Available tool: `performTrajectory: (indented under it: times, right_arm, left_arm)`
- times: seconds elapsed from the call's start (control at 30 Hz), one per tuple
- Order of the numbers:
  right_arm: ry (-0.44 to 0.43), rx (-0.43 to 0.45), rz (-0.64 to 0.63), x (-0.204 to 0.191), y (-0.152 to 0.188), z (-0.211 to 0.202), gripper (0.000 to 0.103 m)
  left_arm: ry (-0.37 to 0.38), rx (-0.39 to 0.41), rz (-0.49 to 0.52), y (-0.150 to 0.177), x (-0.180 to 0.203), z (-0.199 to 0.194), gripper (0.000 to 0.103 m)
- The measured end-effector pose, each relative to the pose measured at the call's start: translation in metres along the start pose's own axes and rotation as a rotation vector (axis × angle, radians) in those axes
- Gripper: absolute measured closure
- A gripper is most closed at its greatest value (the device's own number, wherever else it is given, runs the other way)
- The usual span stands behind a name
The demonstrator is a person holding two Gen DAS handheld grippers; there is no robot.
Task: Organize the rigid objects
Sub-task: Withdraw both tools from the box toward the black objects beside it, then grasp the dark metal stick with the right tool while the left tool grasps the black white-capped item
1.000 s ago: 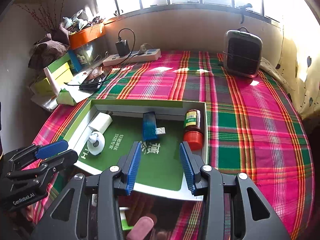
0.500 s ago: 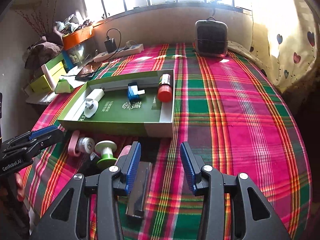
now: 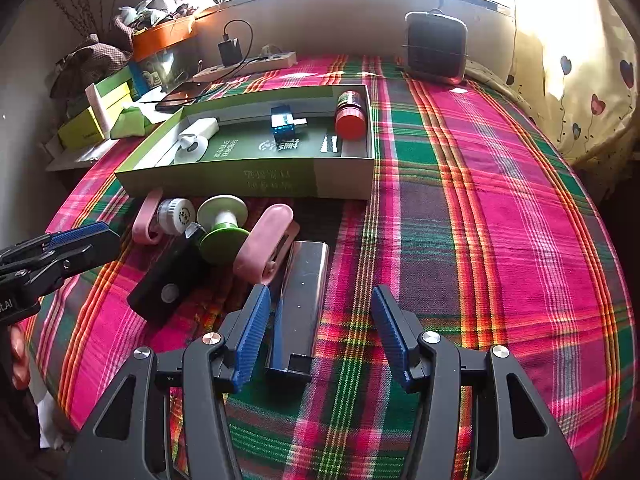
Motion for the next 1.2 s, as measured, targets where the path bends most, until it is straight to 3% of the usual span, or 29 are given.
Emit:
performTrajectory:
  times: [0.37, 0.63, 1.2]
  right_arm:
    - [0.057, 0.013, -0.034, -0.001, 0.003, -0.001, 0.052]
    - [0.064, 0.029, -0.04, 0.001, 0.006, -0.006, 0.079]
    - [0.086, 0.048, 0.013, 0.027, 0.021, -0.017, 0.079]
  left_arm:
    - [0.024, -0.041, 0.029, 0.013, 0.011, 0.007, 0.058]
    - [0.017, -0.063, 0.054, 0.018, 0.021, 0.014, 0.058]
    - [-0.016, -0.087, 0.114, 0.026, 0.042, 0.029, 0.058]
Point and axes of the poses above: each gripper's, at about its wrist camera, not at the fingertips, and z roughly the way its jaws point, x to its right, y to its underside, the point moved 8 cm from there along z, roughly the way its jaws point, and after that the axes turned 14 degrees about -z, right-handed, at the moved point
